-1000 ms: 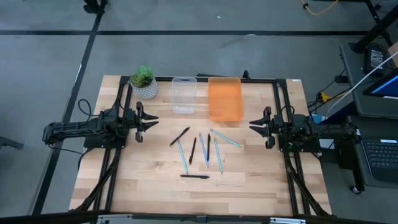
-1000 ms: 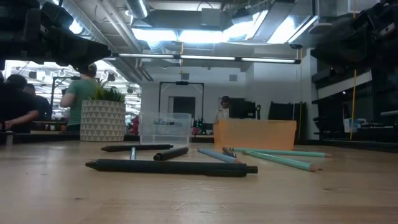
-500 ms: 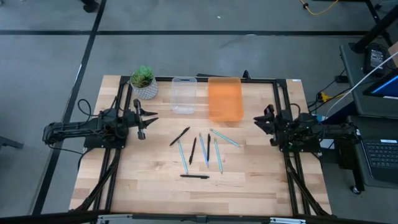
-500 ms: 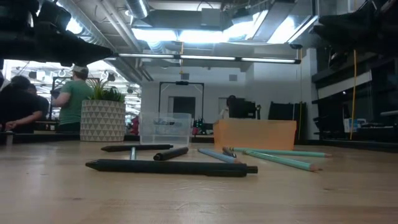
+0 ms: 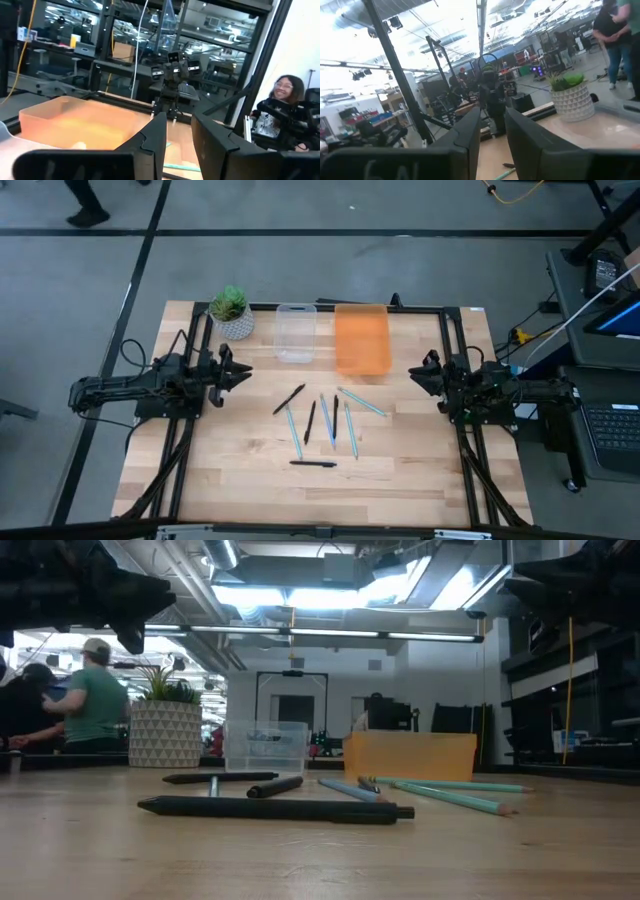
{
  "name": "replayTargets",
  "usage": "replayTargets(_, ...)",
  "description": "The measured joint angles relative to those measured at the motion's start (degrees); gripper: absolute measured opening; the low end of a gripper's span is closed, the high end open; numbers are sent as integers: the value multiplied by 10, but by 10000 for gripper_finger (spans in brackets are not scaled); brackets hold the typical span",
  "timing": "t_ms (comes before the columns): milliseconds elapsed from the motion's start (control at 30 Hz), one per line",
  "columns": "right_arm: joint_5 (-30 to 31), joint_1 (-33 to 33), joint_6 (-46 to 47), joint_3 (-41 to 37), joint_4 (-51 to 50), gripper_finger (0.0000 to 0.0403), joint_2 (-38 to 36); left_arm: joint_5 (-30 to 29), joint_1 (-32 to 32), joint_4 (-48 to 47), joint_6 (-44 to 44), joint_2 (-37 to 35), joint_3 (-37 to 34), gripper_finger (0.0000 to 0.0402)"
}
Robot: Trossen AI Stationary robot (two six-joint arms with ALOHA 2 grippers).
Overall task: Sort pens & pencils
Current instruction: Put the light green pencil into the orange bin
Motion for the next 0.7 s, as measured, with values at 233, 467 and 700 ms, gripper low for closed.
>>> replayTargets(233,0,0,30,0,18,94,1,-32,0,13,-74,0,0,86)
replayTargets(467,-3,0,-58,62,152,94,0,10,0,165,-82,0,50,86)
replayTargets(700,-33,0,-118,303,-11,94,90,14,0,-68,-22,61,286,86)
